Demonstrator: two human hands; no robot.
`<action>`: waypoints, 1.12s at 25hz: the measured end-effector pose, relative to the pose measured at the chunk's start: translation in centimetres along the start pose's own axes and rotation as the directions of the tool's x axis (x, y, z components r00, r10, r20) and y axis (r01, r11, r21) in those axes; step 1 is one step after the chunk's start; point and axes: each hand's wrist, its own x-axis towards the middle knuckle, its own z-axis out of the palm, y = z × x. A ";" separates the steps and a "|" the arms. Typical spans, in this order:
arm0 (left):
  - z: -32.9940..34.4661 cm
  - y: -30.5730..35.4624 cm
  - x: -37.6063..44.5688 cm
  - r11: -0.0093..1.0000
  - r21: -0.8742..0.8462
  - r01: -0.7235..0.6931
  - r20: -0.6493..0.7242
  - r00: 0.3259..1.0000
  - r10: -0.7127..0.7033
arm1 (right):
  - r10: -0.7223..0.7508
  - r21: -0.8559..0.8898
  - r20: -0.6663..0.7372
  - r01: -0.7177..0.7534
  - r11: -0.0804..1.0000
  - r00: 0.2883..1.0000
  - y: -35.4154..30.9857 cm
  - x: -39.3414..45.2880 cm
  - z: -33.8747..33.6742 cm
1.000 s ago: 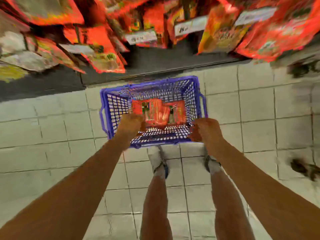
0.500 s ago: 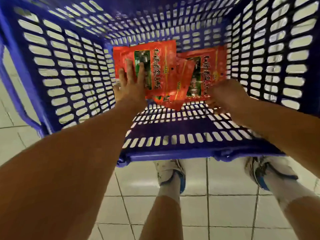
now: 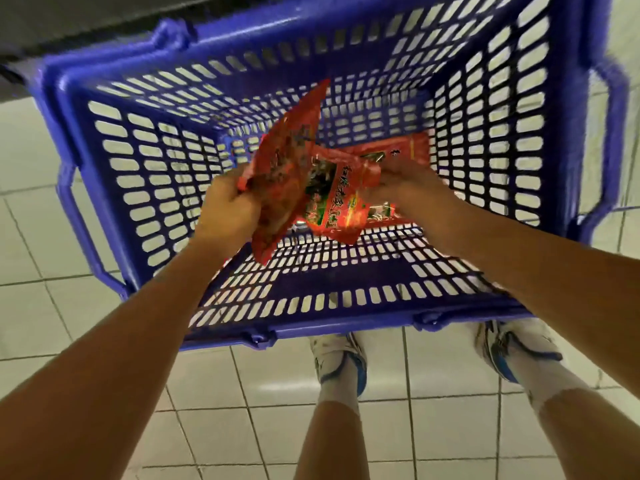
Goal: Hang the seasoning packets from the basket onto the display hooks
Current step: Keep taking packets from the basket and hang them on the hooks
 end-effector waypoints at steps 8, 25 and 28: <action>5.5 0.0 -0.1 0.912 -0.246 0.327 0.287 0.924 -0.254 | 0.068 0.342 -0.132 -0.019 0.940 0.989 -0.7 -0.4 -1.2; 2.1 -9.2 4.2 0.223 0.955 -0.198 0.192 0.980 0.048 | -0.152 -0.004 -0.573 0.183 0.983 0.805 2.1 1.0 -3.8; 1.2 -6.6 2.3 0.694 0.702 -0.160 0.124 0.987 0.102 | -0.180 -0.027 -0.577 0.201 0.979 0.797 0.7 -0.7 -3.7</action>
